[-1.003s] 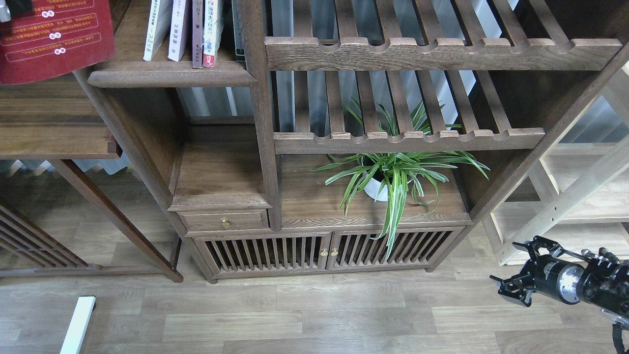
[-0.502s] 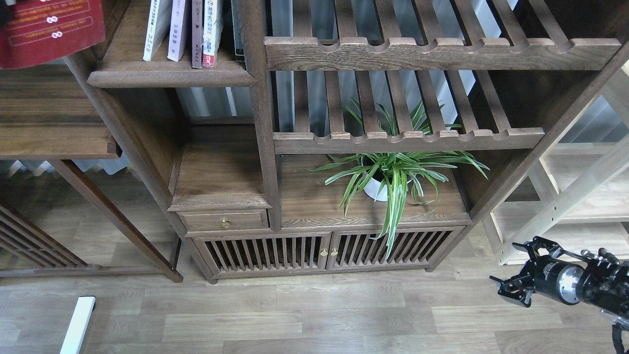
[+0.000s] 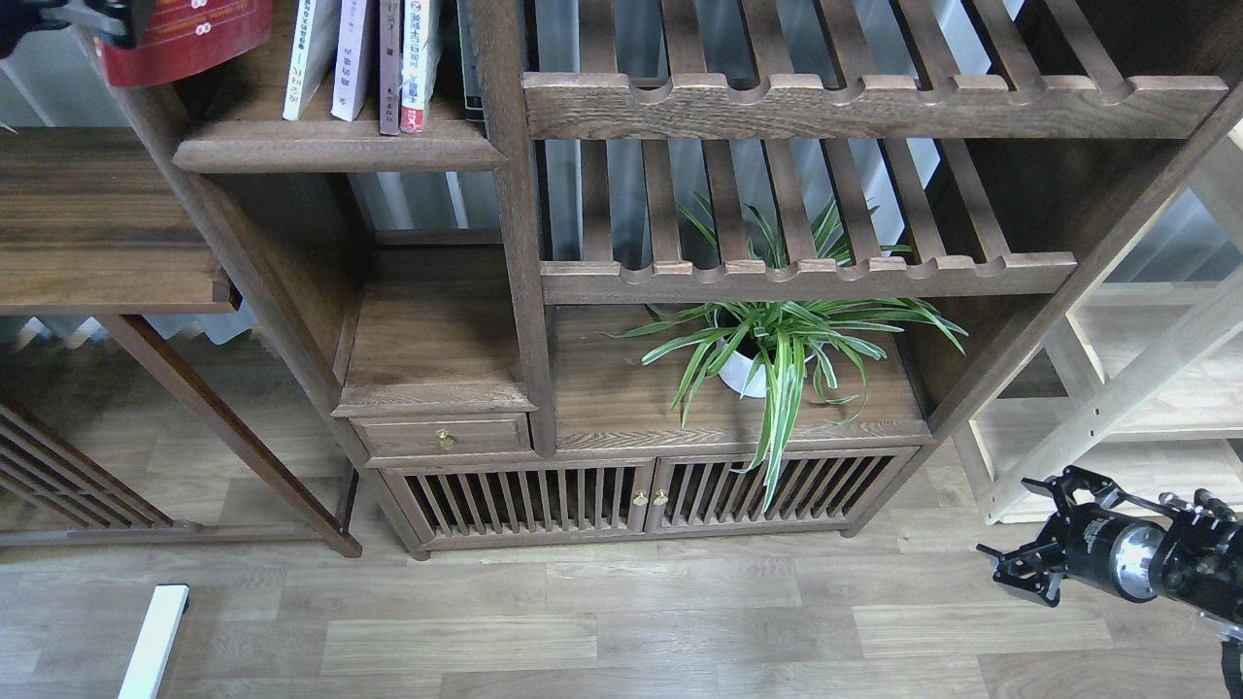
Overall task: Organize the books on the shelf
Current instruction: 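Insert the red book upright beside the standing books with the left gripper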
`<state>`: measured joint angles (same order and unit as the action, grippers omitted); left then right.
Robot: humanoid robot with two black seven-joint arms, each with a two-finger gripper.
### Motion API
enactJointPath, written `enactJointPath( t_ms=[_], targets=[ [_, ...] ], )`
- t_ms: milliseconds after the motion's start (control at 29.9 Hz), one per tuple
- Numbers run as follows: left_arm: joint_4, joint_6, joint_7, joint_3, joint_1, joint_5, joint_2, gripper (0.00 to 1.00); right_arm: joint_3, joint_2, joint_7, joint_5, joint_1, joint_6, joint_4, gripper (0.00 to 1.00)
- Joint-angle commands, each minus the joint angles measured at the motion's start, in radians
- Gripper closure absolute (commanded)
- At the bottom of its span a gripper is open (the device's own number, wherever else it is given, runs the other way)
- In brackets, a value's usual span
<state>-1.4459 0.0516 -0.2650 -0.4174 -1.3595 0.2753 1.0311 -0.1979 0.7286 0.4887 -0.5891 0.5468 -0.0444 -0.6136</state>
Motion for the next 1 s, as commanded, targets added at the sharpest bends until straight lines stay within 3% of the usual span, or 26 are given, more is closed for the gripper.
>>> enactJointPath(
  t_ms=[0, 569, 970],
  targets=[
    [0.019, -0.042, 0.001, 0.066, -0.064, 0.005, -0.037, 1.00, 0.000, 0.002, 0.000, 0.000, 0.002, -0.002, 0.000, 0.00],
    [0.068, -0.179, 0.012, 0.138, -0.075, 0.231, -0.129, 1.00, 0.002, 0.000, 0.000, -0.005, 0.012, -0.011, 0.009, 0.00],
    [0.146, -0.240, 0.026, 0.158, -0.064, 0.243, -0.226, 1.00, 0.002, 0.000, 0.000, -0.008, 0.022, -0.022, 0.012, 0.00]
  ],
)
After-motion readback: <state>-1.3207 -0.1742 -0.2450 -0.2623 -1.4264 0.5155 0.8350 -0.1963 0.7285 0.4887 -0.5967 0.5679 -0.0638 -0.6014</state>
